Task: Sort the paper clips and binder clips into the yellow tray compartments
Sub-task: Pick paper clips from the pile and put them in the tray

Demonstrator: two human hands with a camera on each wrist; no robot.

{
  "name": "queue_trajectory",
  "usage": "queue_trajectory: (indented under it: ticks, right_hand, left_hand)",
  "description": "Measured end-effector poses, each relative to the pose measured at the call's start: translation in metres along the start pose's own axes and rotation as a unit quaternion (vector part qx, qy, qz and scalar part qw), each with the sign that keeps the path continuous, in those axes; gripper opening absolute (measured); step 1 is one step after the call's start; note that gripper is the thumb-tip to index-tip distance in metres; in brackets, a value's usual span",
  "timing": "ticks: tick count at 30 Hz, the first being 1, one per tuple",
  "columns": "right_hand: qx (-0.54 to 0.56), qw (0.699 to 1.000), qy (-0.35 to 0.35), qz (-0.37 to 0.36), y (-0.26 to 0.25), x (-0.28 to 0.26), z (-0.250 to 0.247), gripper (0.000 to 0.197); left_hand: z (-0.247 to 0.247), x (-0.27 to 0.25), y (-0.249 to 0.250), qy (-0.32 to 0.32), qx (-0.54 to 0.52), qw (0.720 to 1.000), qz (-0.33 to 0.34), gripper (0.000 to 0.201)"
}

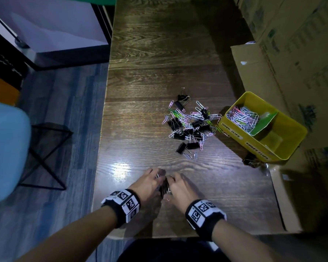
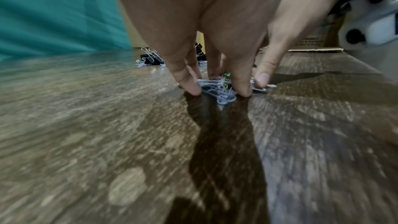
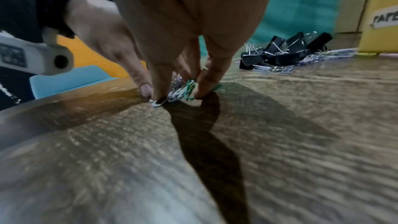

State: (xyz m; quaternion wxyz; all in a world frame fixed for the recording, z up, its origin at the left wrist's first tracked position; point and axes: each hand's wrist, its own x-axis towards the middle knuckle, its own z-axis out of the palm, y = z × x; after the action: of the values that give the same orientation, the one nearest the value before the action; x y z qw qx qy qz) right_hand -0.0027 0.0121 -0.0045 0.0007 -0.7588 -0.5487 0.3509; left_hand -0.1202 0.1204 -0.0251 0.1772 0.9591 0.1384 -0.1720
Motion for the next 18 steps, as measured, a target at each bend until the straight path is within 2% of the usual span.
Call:
queue_trajectory:
  ticks: [2,4,6,8,11,14,18]
  right_hand:
    - [0.0,1.0,0.004,-0.019,0.003,0.002,0.0,0.041]
    - [-0.001,0.999,0.025,-0.028,0.006,0.003,-0.001,0.03]
    - [0.006,0.999,0.045,-0.017,0.006,0.002,-0.004,0.025]
    - [0.009,0.999,0.043,-0.009,0.005,0.0,-0.006,0.028]
    - [-0.04,0.998,0.028,-0.036,0.004,-0.001,-0.007,0.041]
    - [-0.067,0.997,0.015,-0.041,0.004,0.0,-0.009,0.047]
    - [-0.115,0.991,-0.003,-0.065,0.002,0.0,-0.012,0.045]
  left_hand:
    - [-0.001,-0.003,0.001,0.028,0.001,1.0,0.014,0.046]
    - [0.001,-0.005,0.0,0.025,-0.073,0.997,-0.02,0.037]
    - [0.003,-0.005,0.0,0.006,-0.093,0.995,-0.041,0.033]
    - [0.003,-0.004,0.0,0.005,-0.092,0.994,-0.054,0.033]
    - [0.002,-0.002,-0.001,-0.009,-0.09,0.994,-0.053,0.036]
    - [-0.004,-0.001,-0.002,-0.014,-0.113,0.991,-0.066,0.03]
    - [-0.01,0.001,0.002,-0.029,-0.089,0.991,-0.099,0.028]
